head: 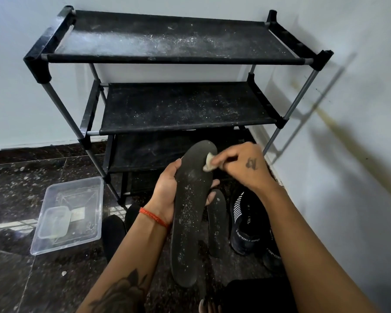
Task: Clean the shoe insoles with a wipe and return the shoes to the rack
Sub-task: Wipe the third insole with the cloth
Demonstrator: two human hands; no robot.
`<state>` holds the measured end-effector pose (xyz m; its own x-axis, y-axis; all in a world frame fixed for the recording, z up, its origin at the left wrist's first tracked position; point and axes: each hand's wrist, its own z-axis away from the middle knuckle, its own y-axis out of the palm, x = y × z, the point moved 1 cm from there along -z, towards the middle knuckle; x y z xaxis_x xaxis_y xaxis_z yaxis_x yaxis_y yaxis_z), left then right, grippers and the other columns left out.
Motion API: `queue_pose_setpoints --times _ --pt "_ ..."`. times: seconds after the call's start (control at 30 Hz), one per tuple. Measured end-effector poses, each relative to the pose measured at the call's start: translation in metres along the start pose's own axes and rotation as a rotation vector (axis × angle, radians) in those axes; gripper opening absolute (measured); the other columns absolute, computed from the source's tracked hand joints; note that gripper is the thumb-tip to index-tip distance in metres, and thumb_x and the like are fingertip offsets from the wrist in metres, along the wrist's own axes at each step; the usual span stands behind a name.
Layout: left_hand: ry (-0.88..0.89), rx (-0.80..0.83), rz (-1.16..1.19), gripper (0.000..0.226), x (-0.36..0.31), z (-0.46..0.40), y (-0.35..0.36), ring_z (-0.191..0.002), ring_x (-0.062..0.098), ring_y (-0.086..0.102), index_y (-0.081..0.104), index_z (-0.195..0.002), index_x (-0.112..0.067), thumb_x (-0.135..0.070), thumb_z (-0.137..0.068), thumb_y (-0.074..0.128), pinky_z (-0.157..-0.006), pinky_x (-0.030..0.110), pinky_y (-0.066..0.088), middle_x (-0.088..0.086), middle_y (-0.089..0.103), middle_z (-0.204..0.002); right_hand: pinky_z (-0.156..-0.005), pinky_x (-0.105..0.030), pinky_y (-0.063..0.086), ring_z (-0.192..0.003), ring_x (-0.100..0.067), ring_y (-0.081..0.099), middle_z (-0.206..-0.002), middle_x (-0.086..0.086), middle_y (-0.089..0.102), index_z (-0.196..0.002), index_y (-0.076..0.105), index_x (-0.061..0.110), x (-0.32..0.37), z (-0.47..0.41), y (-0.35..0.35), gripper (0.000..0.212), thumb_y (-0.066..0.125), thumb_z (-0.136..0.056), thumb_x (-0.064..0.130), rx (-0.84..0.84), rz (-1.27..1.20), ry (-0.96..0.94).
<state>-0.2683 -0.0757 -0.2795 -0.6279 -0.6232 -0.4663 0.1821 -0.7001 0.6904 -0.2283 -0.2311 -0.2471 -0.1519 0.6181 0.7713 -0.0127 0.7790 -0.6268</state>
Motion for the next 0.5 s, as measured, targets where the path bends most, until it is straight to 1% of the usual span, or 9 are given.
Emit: queue_pose_setpoints --times 0.07,0.1,0.13,0.2,0.27,0.33,0.4,0.47,0.5 --pt "-0.002 -0.018 0.022 0.051 0.000 -0.001 -0.001 -0.113 0.040 0.058 0.058 -0.117 -0.006 -0.047 -0.096 0.036 -0.082 0.047 0.047 0.018 0.063 -0.113 -0.072 -0.013 0.050 -0.078 -0.005 0.066 -0.086 0.006 0.073 -0.084 0.076 0.020 0.000 -0.001 -0.002 0.023 0.066 -0.077 0.000 -0.256 -0.032 -0.066" --pt "-0.008 -0.017 0.024 0.051 0.001 -0.002 -0.001 -0.114 0.040 0.058 0.057 -0.119 -0.006 -0.048 -0.096 0.037 -0.082 0.048 0.047 0.019 0.062 -0.116 -0.074 -0.007 0.047 -0.083 -0.001 0.064 -0.090 0.005 0.073 -0.089 0.076 0.018 0.001 -0.001 0.000 0.024 0.064 -0.079 -0.001 -0.329 -0.036 -0.105" --pt "-0.015 -0.014 0.020 0.052 0.002 -0.003 -0.001 -0.112 0.040 0.059 0.056 -0.122 -0.006 -0.048 -0.096 0.038 -0.082 0.048 0.047 0.020 0.062 -0.118 -0.079 -0.005 0.044 -0.087 0.001 0.062 -0.094 0.004 0.072 -0.093 0.075 0.016 0.003 -0.001 0.004 0.026 0.063 -0.080 -0.002 -0.357 -0.021 -0.143" --pt "-0.020 0.007 -0.001 0.053 0.004 -0.003 0.000 -0.101 0.038 0.065 0.053 -0.128 -0.009 -0.048 -0.096 0.038 -0.081 0.047 0.049 0.020 0.065 -0.115 -0.087 -0.013 0.045 -0.091 -0.005 0.062 -0.098 0.000 0.071 -0.098 0.073 0.013 0.006 0.000 0.014 0.026 0.061 -0.081 -0.003 -0.340 0.065 -0.220" --pt "-0.005 0.039 -0.015 0.050 0.005 -0.003 -0.001 -0.087 0.035 0.069 0.050 -0.134 -0.014 -0.046 -0.096 0.038 -0.077 0.046 0.051 0.018 0.069 -0.105 -0.087 -0.021 0.047 -0.090 -0.016 0.064 -0.096 -0.005 0.071 -0.100 0.073 0.011 0.004 0.000 0.022 0.026 0.060 -0.082 -0.002 -0.322 0.172 -0.262" --pt "0.016 0.054 -0.016 0.045 0.005 -0.006 -0.003 -0.093 0.038 0.067 0.049 -0.135 -0.023 -0.044 -0.097 0.037 -0.077 0.047 0.051 0.017 0.067 -0.112 -0.083 -0.018 0.045 -0.088 -0.019 0.065 -0.094 -0.006 0.070 -0.102 0.072 0.011 0.000 -0.001 0.022 0.026 0.059 -0.083 0.000 -0.311 0.265 -0.208" --pt "0.019 0.062 -0.010 0.042 0.005 -0.008 -0.005 -0.104 0.043 0.062 0.050 -0.134 -0.029 -0.044 -0.098 0.036 -0.078 0.048 0.050 0.019 0.061 -0.124 -0.084 -0.022 0.048 -0.089 -0.021 0.065 -0.096 -0.008 0.071 -0.102 0.072 0.012 -0.005 -0.001 0.018 0.028 0.058 -0.080 0.001 -0.279 0.318 -0.094" --pt "0.006 0.050 0.005 0.046 0.005 -0.010 -0.006 -0.108 0.043 0.061 0.048 -0.136 -0.026 -0.046 -0.097 0.037 -0.076 0.048 0.051 0.019 0.058 -0.129 -0.082 -0.028 0.051 -0.088 -0.022 0.066 -0.095 -0.008 0.072 -0.100 0.073 0.011 -0.006 -0.001 0.012 0.028 0.058 -0.077 0.002 -0.302 0.310 -0.011" --pt "-0.003 0.046 0.011 0.048 0.004 -0.010 -0.007 -0.108 0.042 0.061 0.047 -0.137 -0.023 -0.046 -0.096 0.037 -0.075 0.047 0.052 0.019 0.058 -0.129 -0.080 -0.027 0.051 -0.087 -0.021 0.066 -0.094 -0.008 0.072 -0.099 0.073 0.010 -0.005 0.000 0.009 0.028 0.058 -0.077 0.003 -0.354 0.284 0.003"
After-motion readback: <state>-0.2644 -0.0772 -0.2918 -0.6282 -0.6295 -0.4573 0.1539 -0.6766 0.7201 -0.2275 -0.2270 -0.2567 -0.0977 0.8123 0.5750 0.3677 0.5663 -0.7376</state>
